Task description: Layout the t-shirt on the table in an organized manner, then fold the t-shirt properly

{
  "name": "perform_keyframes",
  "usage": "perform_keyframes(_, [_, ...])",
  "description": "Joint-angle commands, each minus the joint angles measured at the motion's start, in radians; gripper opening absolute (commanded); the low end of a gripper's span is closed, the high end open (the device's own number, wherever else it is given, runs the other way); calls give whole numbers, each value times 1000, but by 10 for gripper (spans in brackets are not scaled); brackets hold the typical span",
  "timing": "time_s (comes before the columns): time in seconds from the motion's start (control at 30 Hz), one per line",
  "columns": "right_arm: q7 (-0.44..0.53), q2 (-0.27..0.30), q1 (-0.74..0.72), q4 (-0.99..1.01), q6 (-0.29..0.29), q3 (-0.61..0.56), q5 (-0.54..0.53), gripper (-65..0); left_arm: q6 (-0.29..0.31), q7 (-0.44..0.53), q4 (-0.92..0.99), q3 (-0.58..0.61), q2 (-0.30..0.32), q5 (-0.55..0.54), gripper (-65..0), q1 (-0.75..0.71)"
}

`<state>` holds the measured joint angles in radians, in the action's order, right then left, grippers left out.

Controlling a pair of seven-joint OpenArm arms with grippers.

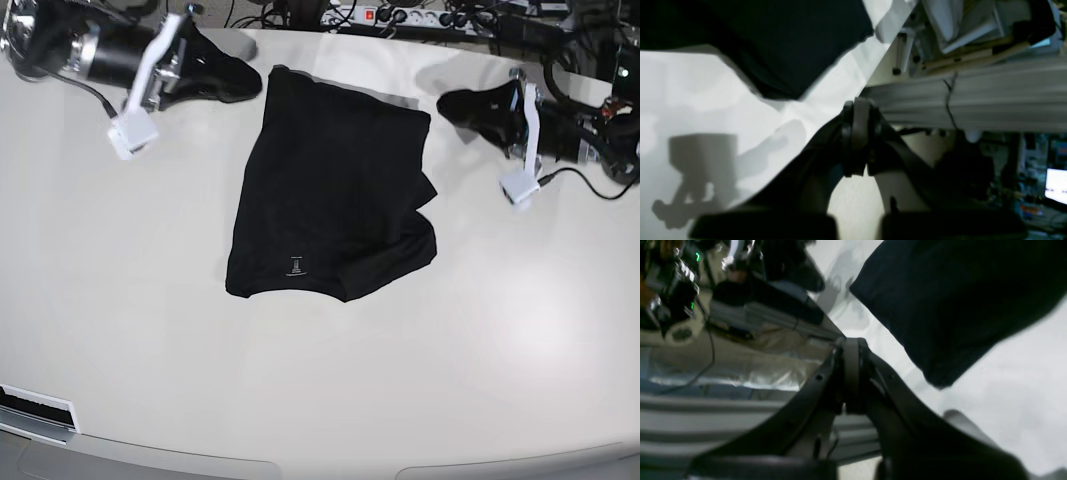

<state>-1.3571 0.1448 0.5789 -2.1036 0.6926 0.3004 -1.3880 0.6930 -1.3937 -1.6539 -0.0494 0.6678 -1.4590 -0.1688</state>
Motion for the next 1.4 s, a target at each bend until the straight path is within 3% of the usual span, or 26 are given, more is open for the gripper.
perform_keyframes(0.0, [9, 5, 38, -40, 6, 26, -25, -650, 5, 3, -37, -28, 19, -25, -650, -26])
perform_keyframes(0.37, [-39, 5, 391, -127, 6, 176, -21, -650, 5, -3, -353, -333, 19, -13, -650, -555])
perform_keyframes(0.53, [-39, 5, 557, -126, 6, 220, -14, -650, 5, -3, -404, -469, 19, -12, -650, -836])
perform_keyframes(0.7, [-39, 5, 715, -90, 6, 221, 142, -650, 5, -3, -389, -488, 19, 42, -650, -1061])
perform_keyframes(0.8, [-18, 5, 730, -10, 6, 221, 247, -650, 5, 15, -338, -447, 18, 132, -650, -1139])
perform_keyframes(0.93, [102, 12, 700, 177, 6, 221, 360, -650, -1, 256, -196, -336, 13, 333, -650, -1119])
perform_keyframes(0.97, [117, 19, 671, 227, 6, 216, 380, -650, -27, 304, -154, -301, 13, 377, -650, -1087])
perform_keyframes(1.03, [127, 34, 603, 336, 6, 192, 419, -650, -66, 351, -60, -229, 4, 449, -650, -1004])
perform_keyframes(1.13, [179, 58, 500, 527, 6, 128, 486, -650, -65, 373, 101, -129, -38, 532, -650, -867])
perform_keyframes(1.37, [488, 104, 220, 982, -17, -65, 771, -650, -66, 628, 542, 52, -133, 749, -650, -554])
